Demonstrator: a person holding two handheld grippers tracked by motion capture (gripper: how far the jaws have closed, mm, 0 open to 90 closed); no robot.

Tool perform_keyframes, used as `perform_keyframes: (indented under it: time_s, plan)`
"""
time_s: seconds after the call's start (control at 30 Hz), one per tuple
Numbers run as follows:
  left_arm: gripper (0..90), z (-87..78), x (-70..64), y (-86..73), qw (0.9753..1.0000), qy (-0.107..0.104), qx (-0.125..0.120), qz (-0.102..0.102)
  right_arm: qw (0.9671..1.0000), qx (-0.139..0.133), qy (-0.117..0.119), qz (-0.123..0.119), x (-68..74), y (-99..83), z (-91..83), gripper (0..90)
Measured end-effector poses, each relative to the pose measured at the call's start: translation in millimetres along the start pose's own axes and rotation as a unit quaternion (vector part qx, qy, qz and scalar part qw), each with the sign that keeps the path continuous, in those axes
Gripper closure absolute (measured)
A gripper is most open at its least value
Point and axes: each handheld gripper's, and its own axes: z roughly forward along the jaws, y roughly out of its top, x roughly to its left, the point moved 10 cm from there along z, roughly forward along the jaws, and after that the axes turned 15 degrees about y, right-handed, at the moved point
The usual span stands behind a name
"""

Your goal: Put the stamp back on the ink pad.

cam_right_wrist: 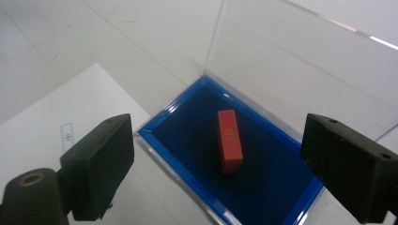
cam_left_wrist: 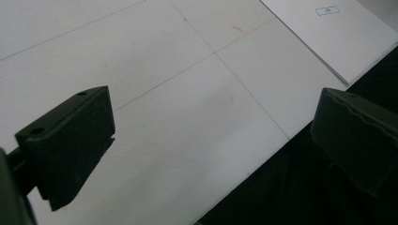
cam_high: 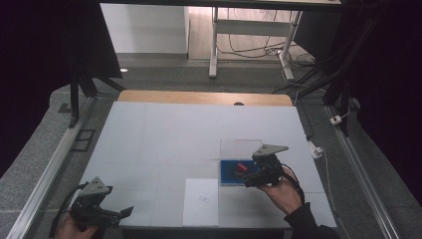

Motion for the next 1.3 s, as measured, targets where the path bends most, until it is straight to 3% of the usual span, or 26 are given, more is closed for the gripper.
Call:
perform_keyframes:
  time_s: [0.3, 0.67, 1.07, 1.3]
  plan:
    - [0.5, -0.2, -0.2, 0.0, 1.0000, -0.001, -0.001, -0.001, 0.9999, -0.009, 0.001, 0.006, 5.6, -0.9, -8.7, 1.8]
    - [0.5, -0.5, -0.1, -0.1, 1.0000, 0.000, -0.002, -0.001, 0.9998, -0.015, -0.010, 0.000, 16.4, -10.1, -26.5, 0.0]
    - [0.5, -0.5, -0.2, 0.1, 1.0000, 0.000, -0.002, -0.001, 0.9976, -0.061, -0.024, 0.022, 26.3, -27.7, -59.3, 0.0]
    - [0.5, -0.5, -0.2, 0.1, 1.0000, 0.000, -0.002, 0.000, 0.9959, -0.070, -0.050, 0.029, 26.0, -42.7, -78.1, 0.0]
